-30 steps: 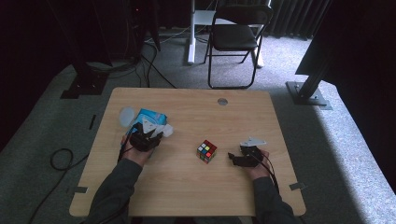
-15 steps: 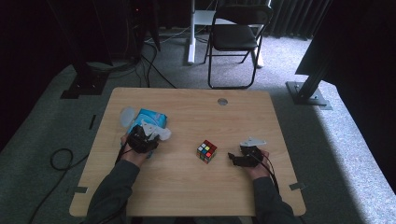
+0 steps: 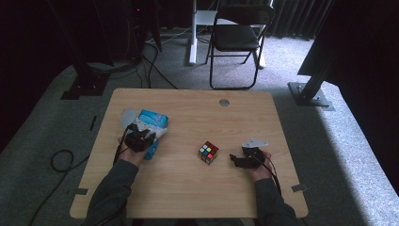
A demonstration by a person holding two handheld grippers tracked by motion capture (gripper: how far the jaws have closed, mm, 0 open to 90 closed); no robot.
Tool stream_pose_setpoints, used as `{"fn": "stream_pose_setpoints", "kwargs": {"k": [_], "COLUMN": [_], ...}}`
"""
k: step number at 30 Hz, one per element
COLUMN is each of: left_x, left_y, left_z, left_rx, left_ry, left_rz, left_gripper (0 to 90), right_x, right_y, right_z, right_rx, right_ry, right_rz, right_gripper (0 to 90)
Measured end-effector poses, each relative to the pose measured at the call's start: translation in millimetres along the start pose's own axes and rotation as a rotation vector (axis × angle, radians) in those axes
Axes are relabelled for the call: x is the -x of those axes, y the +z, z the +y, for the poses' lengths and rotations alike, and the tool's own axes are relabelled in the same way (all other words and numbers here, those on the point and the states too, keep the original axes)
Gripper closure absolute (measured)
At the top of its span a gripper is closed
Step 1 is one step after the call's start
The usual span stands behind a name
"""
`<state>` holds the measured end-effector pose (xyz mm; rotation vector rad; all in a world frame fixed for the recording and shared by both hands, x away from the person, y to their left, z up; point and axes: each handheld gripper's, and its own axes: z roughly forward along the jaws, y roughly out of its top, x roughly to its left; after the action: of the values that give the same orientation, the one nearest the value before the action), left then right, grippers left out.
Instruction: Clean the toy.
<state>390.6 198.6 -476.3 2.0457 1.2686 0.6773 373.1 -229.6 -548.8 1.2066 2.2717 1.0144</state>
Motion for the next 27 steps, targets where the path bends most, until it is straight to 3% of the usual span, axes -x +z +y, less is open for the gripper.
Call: {"fn": "stream_pose_setpoints", "kwargs": {"k": [2,4,7,9,11,15,18,24,27], "left_x": [-2.8,-3.7,1.2,2.1,6.4,7.8,10.9,30.7,39.0], "left_y": [-0.7,-1.5,-3.8,-6.5,-7.9,-8.7,-11.4,-14.4,-12.7], "left_z": [-0.3,-0.3,0.7,1.1,2.0,2.1,2.7,11.9,16.8], "left_rx": [-0.002,-0.002,0.003,0.018,0.015,0.019,0.031,0.073,0.079], "left_ry": [-0.019,-0.027,-0.005,-0.010,0.013,0.008,0.025,0.065,0.093], "left_rz": [0.007,0.002,0.027,-0.001,0.007,-0.005,-0.038,-0.111,-0.123], "left_gripper": [83.1,84.3,85.8,87.2,87.2,87.4,87.5,87.6,87.6], "right_x": [0.0,0.1,0.0,-0.1,-0.1,-0.6,-0.8,-2.0,-2.4], "right_y": [0.0,0.0,0.0,0.1,0.1,0.6,0.8,1.8,1.7], "right_z": [0.0,0.0,0.0,0.0,0.0,0.5,0.7,1.6,1.5], "right_rx": [0.000,-0.001,0.000,0.001,0.001,0.001,0.000,0.000,-0.001], "right_ry": [-0.001,-0.001,0.000,0.001,0.001,0.000,0.000,-0.002,-0.003], "right_rz": [0.000,0.000,0.000,-0.001,-0.001,-0.001,-0.001,0.000,0.003], "right_gripper": [29.7,29.7,29.7,29.7,29.7,29.7,29.7,29.7,29.7]}}
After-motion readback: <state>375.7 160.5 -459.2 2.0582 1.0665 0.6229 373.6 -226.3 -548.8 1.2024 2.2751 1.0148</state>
